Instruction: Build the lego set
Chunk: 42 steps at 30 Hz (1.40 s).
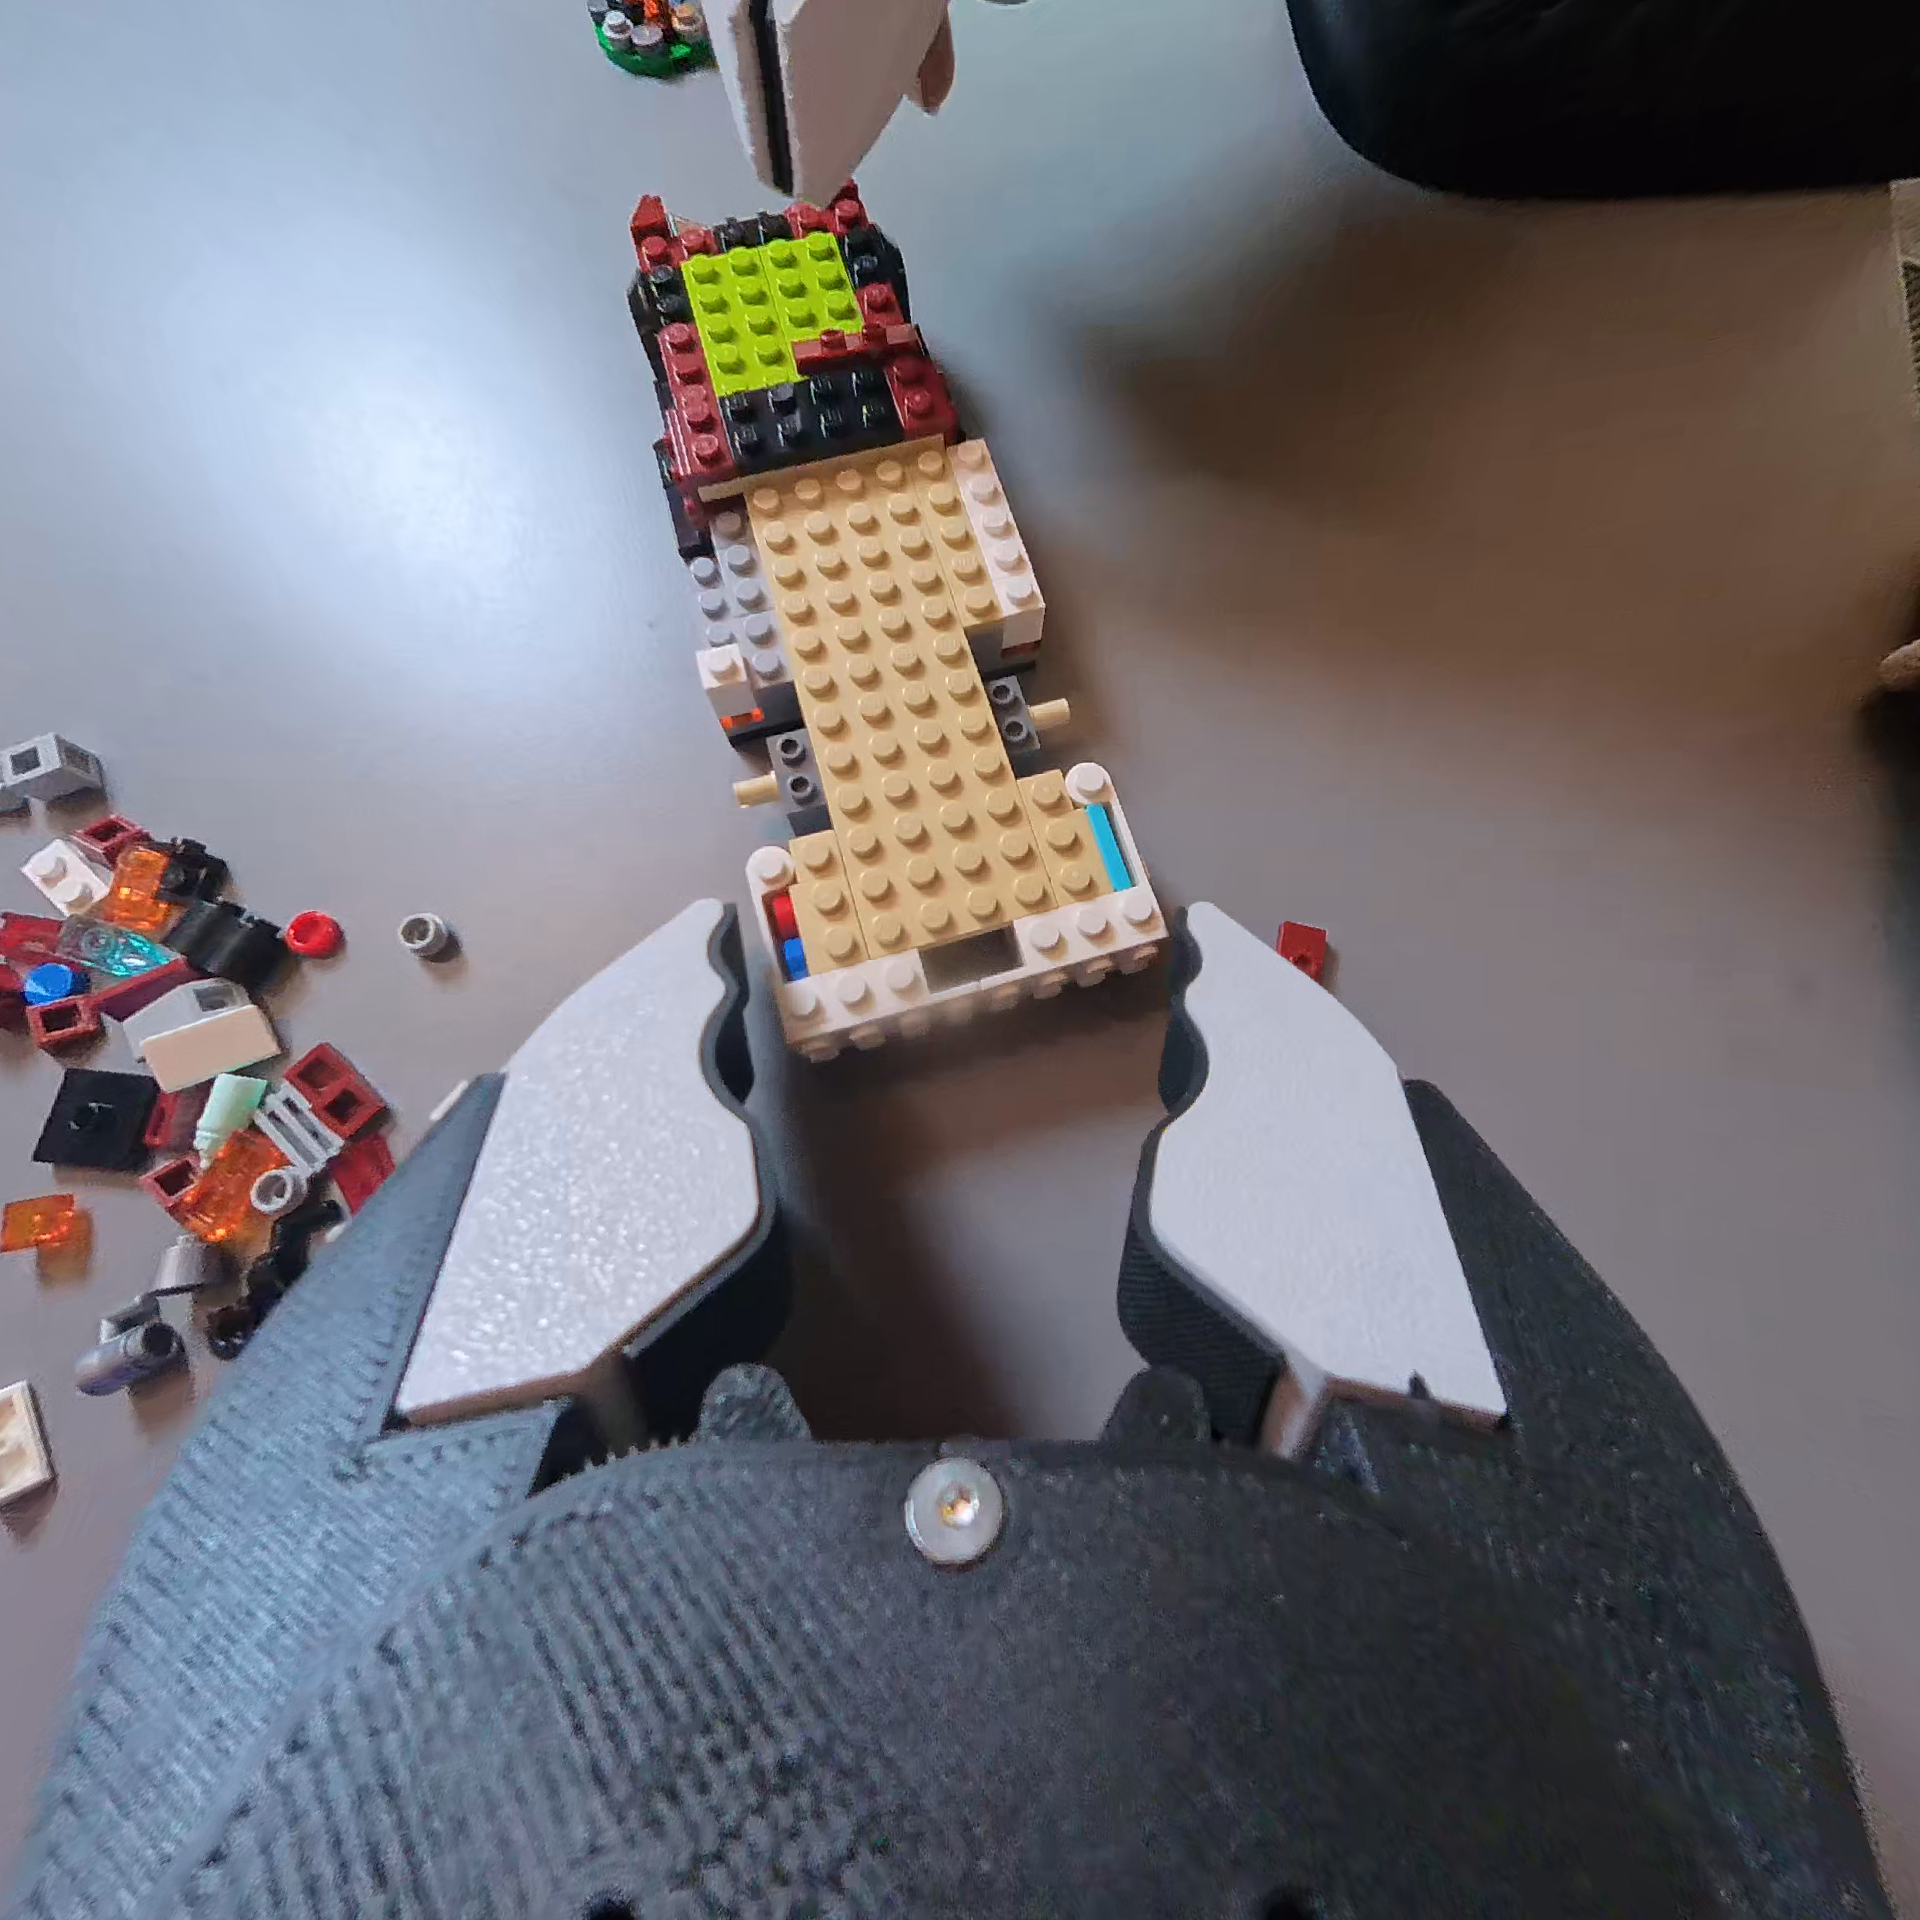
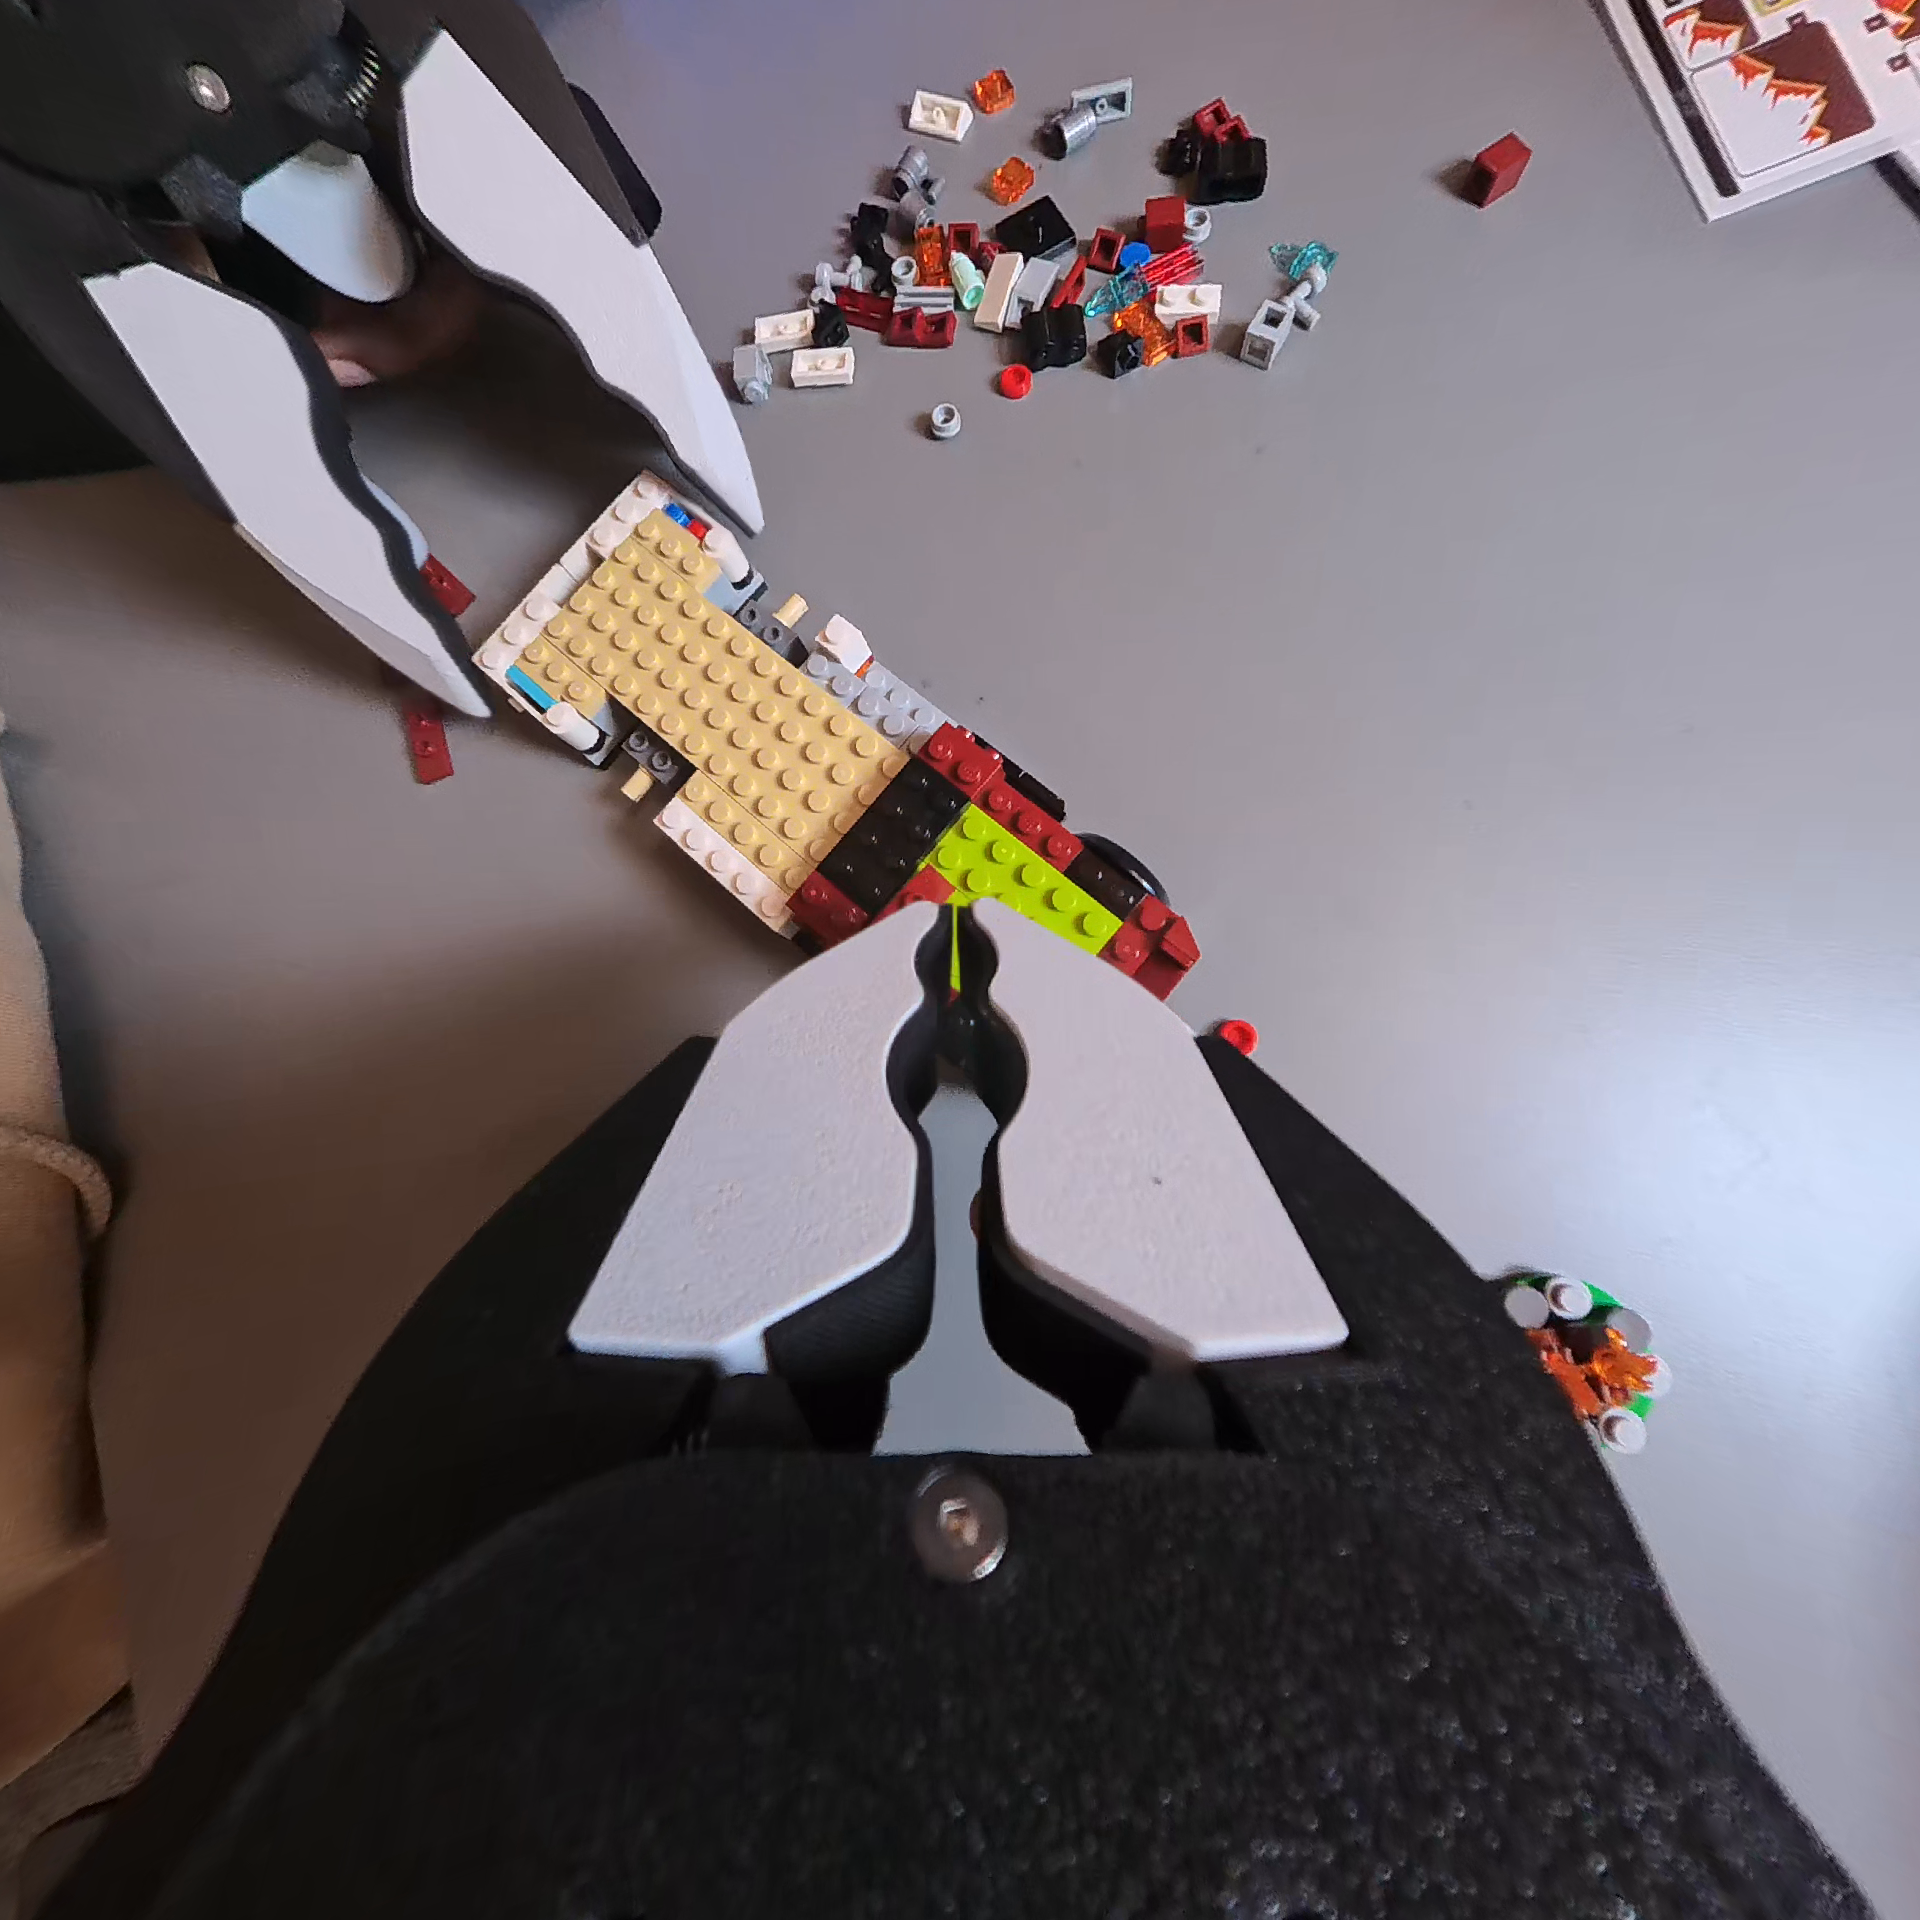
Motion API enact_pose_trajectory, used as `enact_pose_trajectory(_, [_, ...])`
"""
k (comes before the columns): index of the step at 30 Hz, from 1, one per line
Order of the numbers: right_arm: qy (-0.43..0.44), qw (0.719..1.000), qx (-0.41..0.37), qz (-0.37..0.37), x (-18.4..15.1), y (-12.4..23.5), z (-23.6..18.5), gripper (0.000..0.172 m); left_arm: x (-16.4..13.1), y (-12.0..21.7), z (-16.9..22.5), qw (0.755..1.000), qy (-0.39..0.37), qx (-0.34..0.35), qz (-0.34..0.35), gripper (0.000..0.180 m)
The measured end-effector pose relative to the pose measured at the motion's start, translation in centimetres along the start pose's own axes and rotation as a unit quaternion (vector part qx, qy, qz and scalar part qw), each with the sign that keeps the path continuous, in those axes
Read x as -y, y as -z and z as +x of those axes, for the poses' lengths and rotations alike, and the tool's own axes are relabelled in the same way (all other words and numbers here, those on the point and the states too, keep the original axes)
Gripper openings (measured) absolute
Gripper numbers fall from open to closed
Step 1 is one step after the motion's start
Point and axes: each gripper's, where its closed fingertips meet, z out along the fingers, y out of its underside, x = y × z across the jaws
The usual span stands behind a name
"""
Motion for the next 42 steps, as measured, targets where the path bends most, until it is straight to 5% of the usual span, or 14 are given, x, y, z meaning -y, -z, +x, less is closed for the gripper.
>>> enact_pose_trajectory(36, [0.076, 0.992, 0.059, -0.082, -0.4, -1.8, -1.2, 0.0, 0.0, -0.2, 0.2, 1.0, -0.013, -0.011, 0.007, 0.075])
enact_pose_trajectory(42, [0.099, 0.981, 0.086, -0.14, -0.5, -1.7, -1.2, 0.0, 0.0, -0.2, 0.2, 1.0, -0.014, -0.014, 0.006, 0.075])
